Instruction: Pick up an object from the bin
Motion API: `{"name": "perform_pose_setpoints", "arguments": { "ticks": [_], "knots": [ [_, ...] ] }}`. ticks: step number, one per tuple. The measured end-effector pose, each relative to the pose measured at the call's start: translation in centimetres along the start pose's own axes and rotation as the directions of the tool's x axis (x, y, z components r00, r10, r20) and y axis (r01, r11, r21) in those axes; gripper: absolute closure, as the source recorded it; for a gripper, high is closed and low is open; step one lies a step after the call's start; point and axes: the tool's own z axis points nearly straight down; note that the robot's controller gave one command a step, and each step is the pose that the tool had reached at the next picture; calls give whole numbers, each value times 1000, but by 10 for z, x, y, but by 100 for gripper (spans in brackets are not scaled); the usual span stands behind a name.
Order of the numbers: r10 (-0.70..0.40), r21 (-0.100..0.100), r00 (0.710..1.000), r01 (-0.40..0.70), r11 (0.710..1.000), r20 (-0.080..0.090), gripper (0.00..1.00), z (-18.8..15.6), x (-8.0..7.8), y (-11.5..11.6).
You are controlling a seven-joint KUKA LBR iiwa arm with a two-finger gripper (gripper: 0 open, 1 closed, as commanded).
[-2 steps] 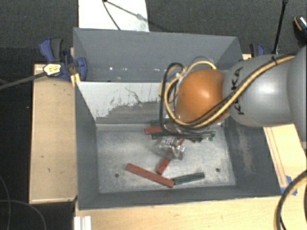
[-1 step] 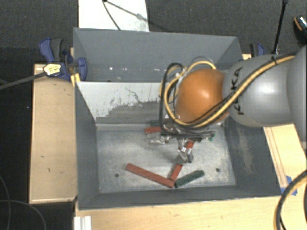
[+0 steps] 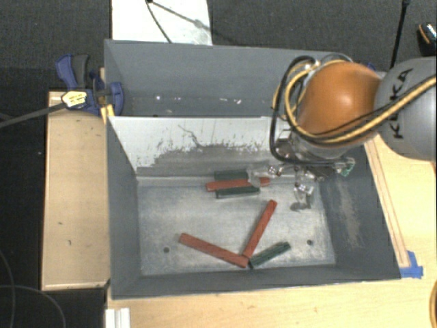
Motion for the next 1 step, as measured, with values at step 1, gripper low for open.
{"name": "perform_pose_setpoints", "arguments": {
  "ticks": [1],
  "knots": [
    [-349,-13,937,349,937,1,0,81,-11,6]
  ]
}}
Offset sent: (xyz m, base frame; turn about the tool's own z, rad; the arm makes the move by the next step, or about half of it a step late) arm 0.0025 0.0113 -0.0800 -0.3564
